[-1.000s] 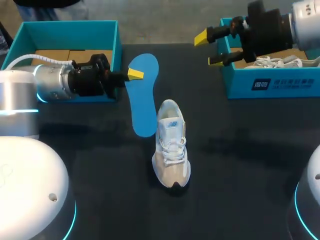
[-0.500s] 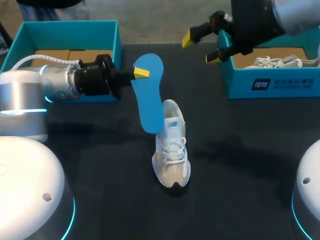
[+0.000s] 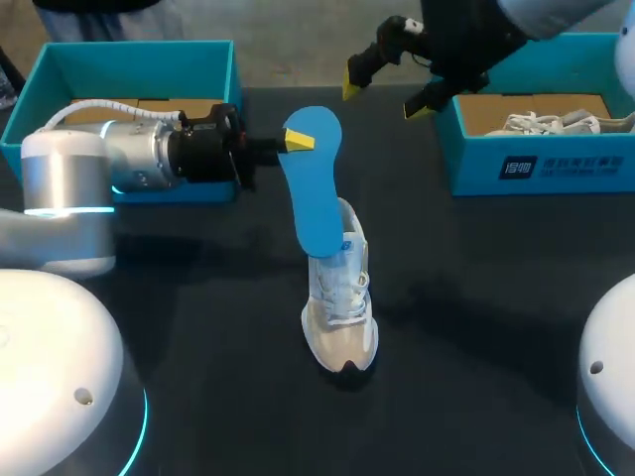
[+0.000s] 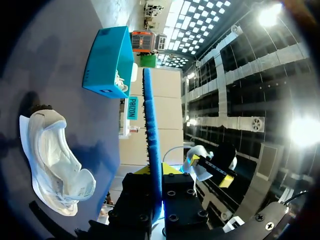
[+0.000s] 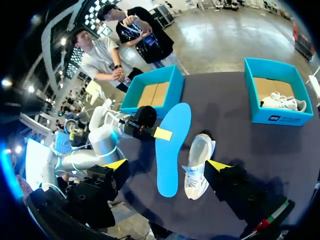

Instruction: Take the shoe out of the shoebox, open the shoe tongue, remove and reinsert the insole, then place the shoe into the shoebox

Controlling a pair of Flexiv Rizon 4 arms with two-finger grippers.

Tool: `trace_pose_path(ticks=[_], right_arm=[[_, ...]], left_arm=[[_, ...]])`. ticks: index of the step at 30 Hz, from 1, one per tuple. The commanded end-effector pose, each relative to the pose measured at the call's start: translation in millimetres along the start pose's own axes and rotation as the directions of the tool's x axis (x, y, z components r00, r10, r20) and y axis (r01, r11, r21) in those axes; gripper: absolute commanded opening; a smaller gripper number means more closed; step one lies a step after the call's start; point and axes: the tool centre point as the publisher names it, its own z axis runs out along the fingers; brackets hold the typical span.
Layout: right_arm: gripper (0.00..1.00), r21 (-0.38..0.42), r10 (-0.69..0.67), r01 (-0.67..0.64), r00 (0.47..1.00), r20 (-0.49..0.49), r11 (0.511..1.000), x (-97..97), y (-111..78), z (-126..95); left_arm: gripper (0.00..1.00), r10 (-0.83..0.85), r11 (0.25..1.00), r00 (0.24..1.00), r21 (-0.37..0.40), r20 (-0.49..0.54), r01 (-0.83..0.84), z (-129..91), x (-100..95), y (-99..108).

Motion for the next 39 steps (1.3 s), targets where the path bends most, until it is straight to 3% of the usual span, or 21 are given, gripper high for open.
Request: trace_pose_path(ticks=[1,13,23,30,39], right_arm=[[1.00,0.034,-0.016,0.006,0.958,0.286,0.999,8.7,7.5,7.0],[1.00,0.098,-0.077,0.033,0.874,0.480,0.995,12.8,3.7,27.9],[1.00,0.104,-0.063,0.005,0.830,0.554,0.995,11.0,0.1,33.2],[1.00,0.110,-0.043,-0.026,0.815,0.579,0.994,11.5,-0.6,36.9],[1.00,0.133,-0.006,-0.078,0.844,0.537,0.988,12.8,-0.5,44.7]], left_arm=[[0.00,-0.002,1.000,1.000,-0.010,-0.002,0.002,4.7,-3.9,-6.4],[0.00,-0.022,0.998,0.999,-0.055,0.037,0.024,10.4,-4.4,-10.0],[0.00,-0.030,0.997,0.999,-0.075,0.042,0.033,17.0,-3.4,-10.6],[0.00,-0.038,0.996,0.998,-0.081,0.048,0.042,17.9,-4.2,-10.7],[0.00,-0.030,0.996,0.998,-0.081,0.048,0.034,18.1,-5.1,-9.6]])
